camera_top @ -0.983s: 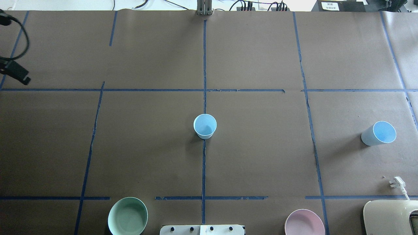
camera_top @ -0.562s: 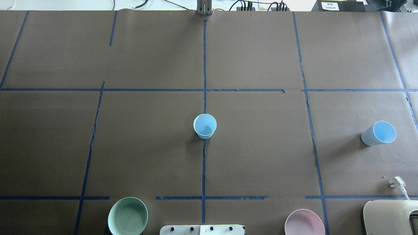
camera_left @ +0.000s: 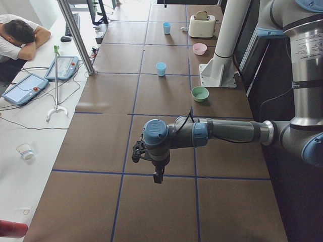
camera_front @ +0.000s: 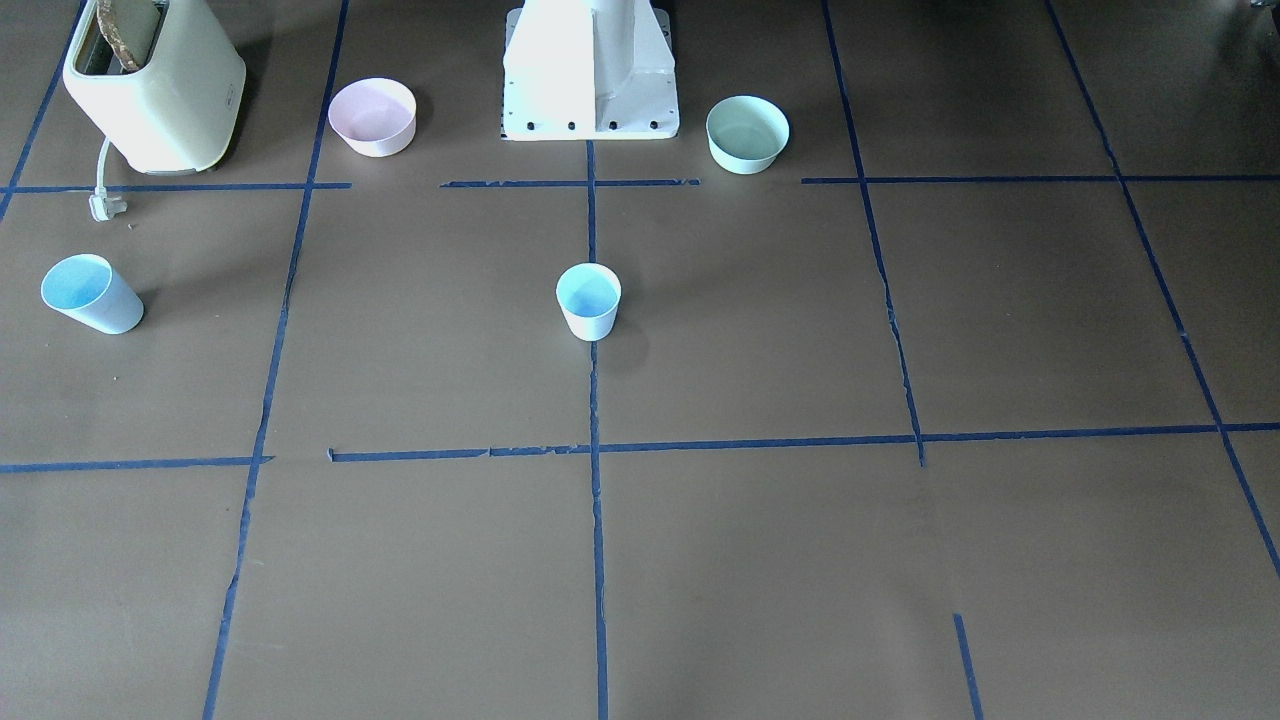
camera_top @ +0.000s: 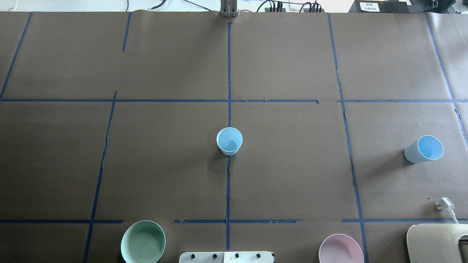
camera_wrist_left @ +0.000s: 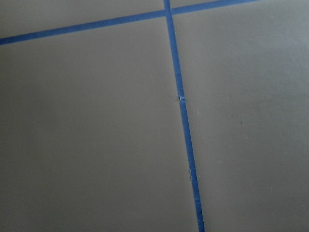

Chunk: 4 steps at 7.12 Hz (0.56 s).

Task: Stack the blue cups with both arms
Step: 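Move the right gripper toward the other light blue cup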

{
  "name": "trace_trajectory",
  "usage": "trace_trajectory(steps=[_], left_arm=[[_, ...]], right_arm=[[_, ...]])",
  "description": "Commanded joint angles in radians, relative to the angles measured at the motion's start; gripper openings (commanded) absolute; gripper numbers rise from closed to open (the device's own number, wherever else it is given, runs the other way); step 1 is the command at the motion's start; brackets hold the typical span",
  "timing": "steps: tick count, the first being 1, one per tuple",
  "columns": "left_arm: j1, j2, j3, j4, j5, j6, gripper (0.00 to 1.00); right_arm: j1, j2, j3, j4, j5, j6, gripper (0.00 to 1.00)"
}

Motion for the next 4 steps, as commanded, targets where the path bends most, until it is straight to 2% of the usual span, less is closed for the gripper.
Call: trace_trajectory(steps=[1, 3, 4], left_arm=[[-0.002, 0.003, -0.006, -0.005, 0.000, 0.000, 1.00], [-0.002, 0.004, -0.014, -0.005, 0.000, 0.002, 1.00], [-0.002, 0.004, -0.014, -0.005, 0.000, 0.002, 1.00]], right_arm=[[-0.080, -0.048, -0.029, 0.193, -0.053, 0.176, 1.00], [-0.218, -0.046, -0.083, 0.360, -0.152, 0.355, 1.00], [-0.275, -0.040, -0.098, 0.400, -0.188, 0.411, 1.00]])
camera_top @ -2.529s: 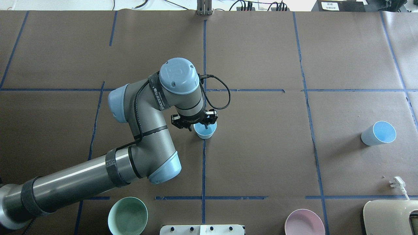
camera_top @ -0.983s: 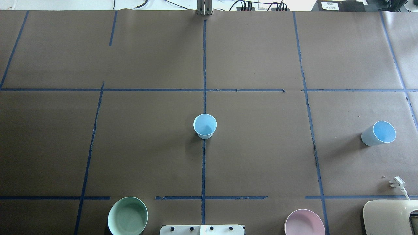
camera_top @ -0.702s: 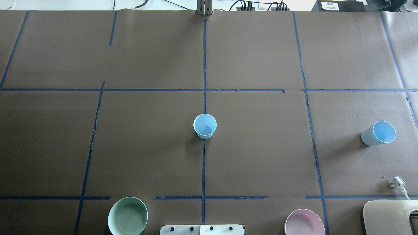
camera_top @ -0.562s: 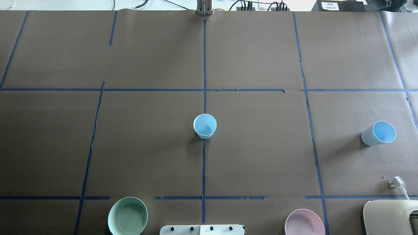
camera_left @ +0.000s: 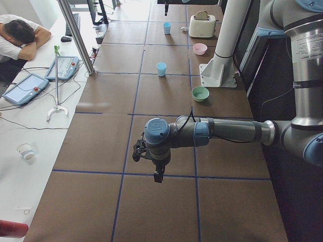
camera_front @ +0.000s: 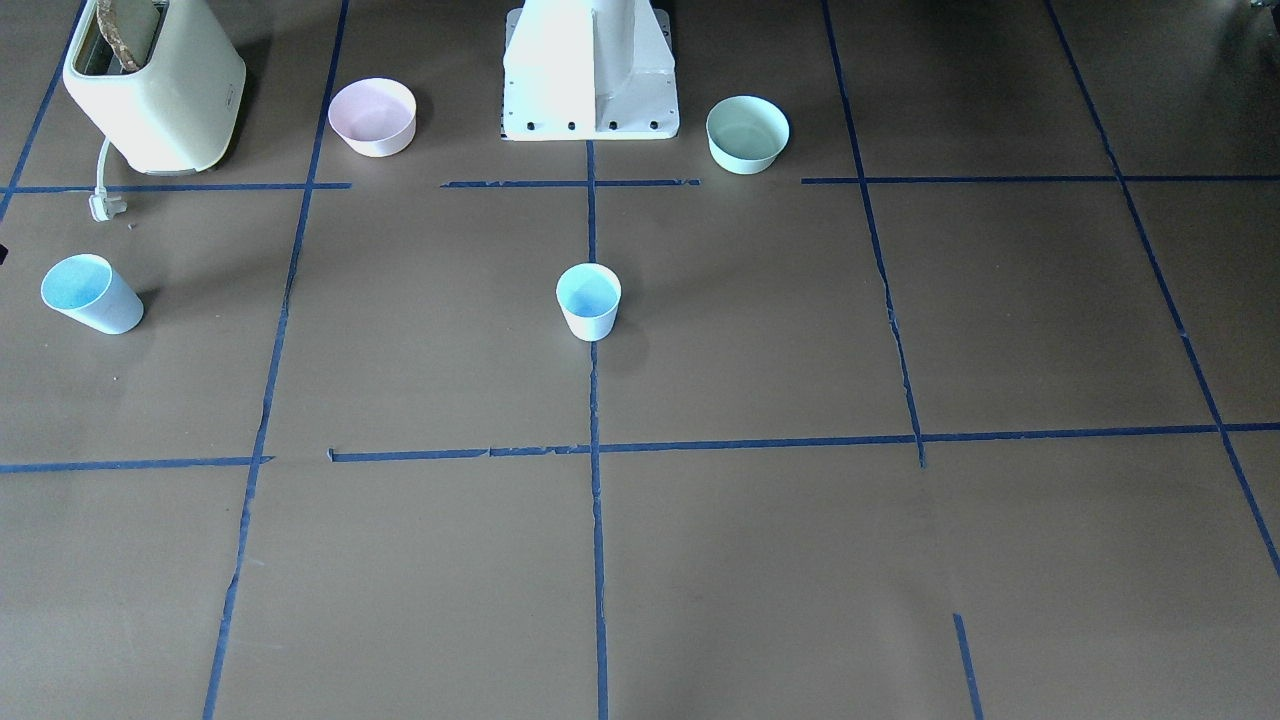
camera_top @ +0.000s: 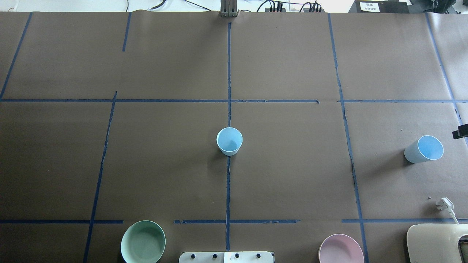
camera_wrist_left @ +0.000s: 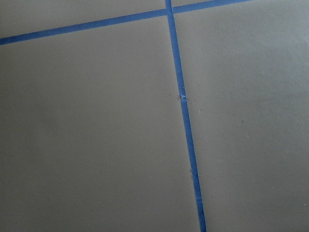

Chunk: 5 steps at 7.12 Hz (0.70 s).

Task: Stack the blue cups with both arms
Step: 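Move the right gripper toward the other light blue cup, then lower the right gripper onto the light blue cup and close it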

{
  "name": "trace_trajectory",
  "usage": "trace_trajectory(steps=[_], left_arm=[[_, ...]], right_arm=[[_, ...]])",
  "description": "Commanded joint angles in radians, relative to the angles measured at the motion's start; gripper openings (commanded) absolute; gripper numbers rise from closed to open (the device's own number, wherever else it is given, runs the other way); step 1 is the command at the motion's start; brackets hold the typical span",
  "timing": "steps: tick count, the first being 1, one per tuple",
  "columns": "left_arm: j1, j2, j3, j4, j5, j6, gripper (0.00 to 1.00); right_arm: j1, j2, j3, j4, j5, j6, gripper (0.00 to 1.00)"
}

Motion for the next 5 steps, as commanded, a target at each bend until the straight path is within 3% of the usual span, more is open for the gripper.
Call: trace_trajectory(steps=[1, 4, 5], left_arm=[[0.000, 0.000, -0.003, 0.000, 0.000, 0.002, 1.00], [0.000, 0.000, -0.005, 0.000, 0.000, 0.000, 1.00], [0.000, 0.000, -0.005, 0.000, 0.000, 0.000, 1.00]], right_arm=[[-0.108, 0.004, -0.029, 0.076, -0.053, 0.098, 1.00], [-0.155, 0.015, -0.101, 0.078, -0.054, 0.095, 0.95], [-0.162, 0.036, -0.125, 0.076, -0.053, 0.095, 0.83]])
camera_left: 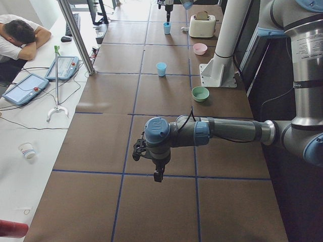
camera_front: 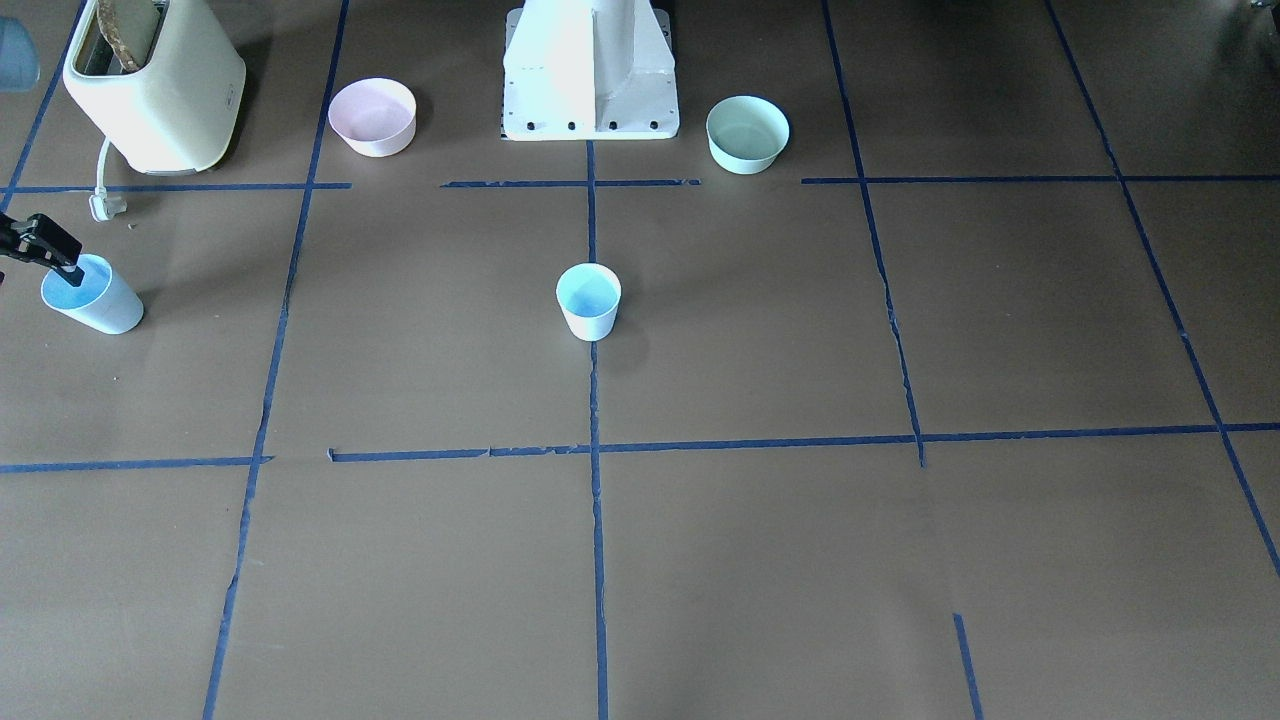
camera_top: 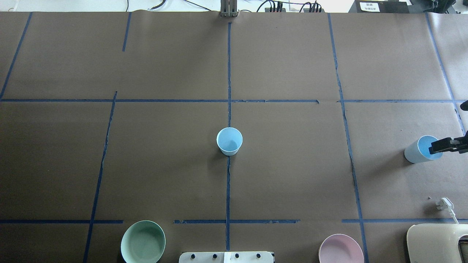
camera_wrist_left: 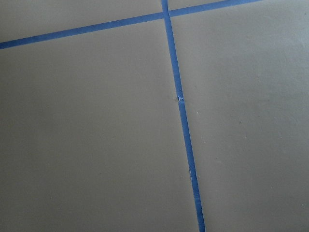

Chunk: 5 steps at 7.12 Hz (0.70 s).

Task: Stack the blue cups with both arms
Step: 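Lower the right gripper onto the light blue cup and close it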

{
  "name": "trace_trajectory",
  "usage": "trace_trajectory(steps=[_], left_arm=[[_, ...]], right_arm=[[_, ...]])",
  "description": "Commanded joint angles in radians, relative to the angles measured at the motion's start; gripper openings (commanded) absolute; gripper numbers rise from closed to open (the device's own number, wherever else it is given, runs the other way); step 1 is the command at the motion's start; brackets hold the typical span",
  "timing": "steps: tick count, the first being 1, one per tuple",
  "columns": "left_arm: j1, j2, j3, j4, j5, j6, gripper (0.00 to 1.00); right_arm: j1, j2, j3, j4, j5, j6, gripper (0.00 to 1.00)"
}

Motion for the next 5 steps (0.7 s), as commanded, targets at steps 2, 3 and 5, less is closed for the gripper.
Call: trace_trajectory(steps=[2, 3, 5], left_arm=[[0.000, 0.000, 0.000, 0.000, 0.000, 0.001, 1.00], [0.000, 0.000, 0.000, 0.000, 0.000, 0.001, 1.00], [0.000, 0.000, 0.000, 0.000, 0.000, -0.002, 1.00]], right_arm=[[-0.017, 0.035, -0.037, 0.001, 0.004, -0.001, 0.02], [-0.017, 0.052, -0.033, 0.000, 0.015, 0.003, 0.00], [-0.015, 0.061, 0.010, -0.016, 0.041, 0.005, 0.00]])
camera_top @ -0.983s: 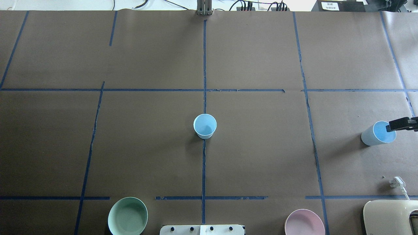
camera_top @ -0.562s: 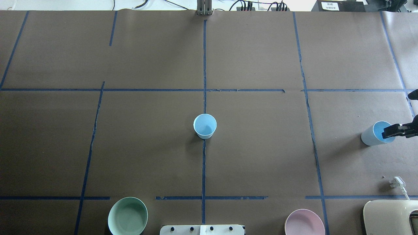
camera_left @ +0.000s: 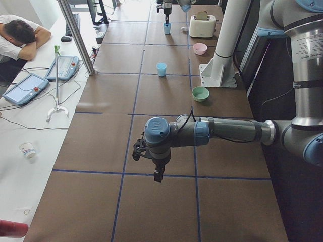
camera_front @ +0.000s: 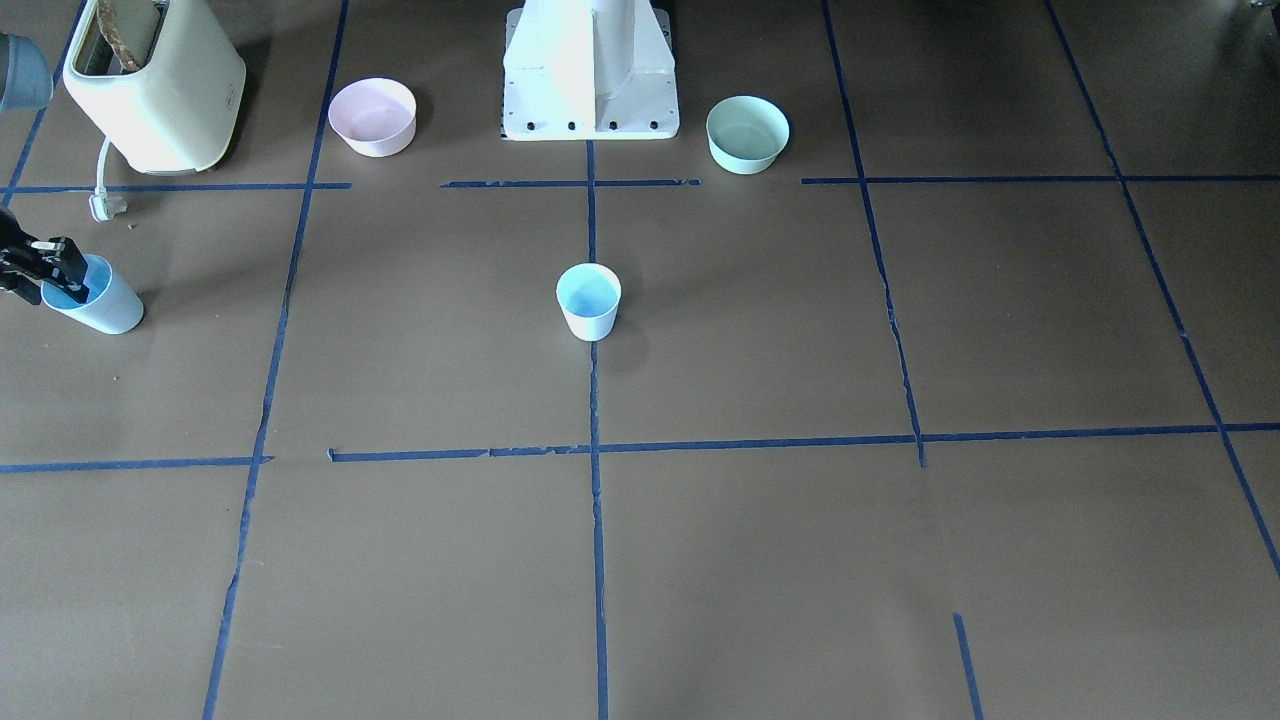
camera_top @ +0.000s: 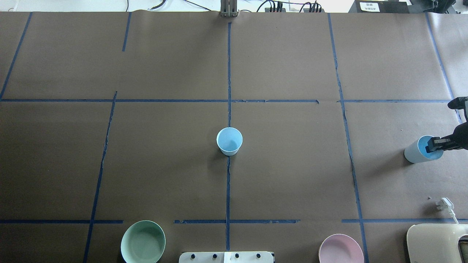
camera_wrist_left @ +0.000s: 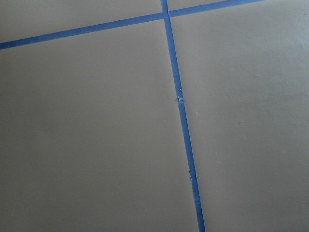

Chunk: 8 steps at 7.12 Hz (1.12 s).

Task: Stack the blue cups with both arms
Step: 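Lower the right gripper onto the light blue cup and close it, then lift and carry the cup with the right gripper above the center cup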

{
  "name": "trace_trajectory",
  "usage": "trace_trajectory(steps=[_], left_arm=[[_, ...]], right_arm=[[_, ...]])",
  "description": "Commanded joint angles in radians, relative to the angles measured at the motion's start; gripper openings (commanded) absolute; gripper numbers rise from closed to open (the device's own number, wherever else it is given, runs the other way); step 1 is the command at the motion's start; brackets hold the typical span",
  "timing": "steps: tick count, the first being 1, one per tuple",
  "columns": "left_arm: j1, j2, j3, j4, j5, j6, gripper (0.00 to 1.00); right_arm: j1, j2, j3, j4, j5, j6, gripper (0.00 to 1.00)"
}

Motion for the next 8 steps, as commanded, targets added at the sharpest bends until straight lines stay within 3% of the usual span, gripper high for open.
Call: trace_trajectory(steps=[1, 3, 5, 6, 8], left_arm=[[0.000, 0.000, 0.000, 0.000, 0.000, -0.002, 1.00], [0.000, 0.000, 0.000, 0.000, 0.000, -0.004, 1.00], [0.000, 0.000, 0.002, 0.000, 0.002, -0.005, 1.00], [0.000, -0.002, 0.000, -0.001, 0.002, -0.004, 1.00], [0.000, -0.002, 0.000, -0.002, 0.002, -0.004, 1.00]], right_arm=[[0.001, 0.022, 0.060, -0.049, 0.046, 0.003, 0.00], [-0.001, 0.240, 0.176, -0.390, 0.048, 0.137, 0.00], [-0.144, 0.562, 0.177, -0.634, 0.005, 0.396, 0.00], [-0.227, 0.714, 0.165, -0.746, -0.058, 0.528, 0.00], [-0.363, 0.963, 0.043, -0.787, -0.205, 0.810, 0.00]])
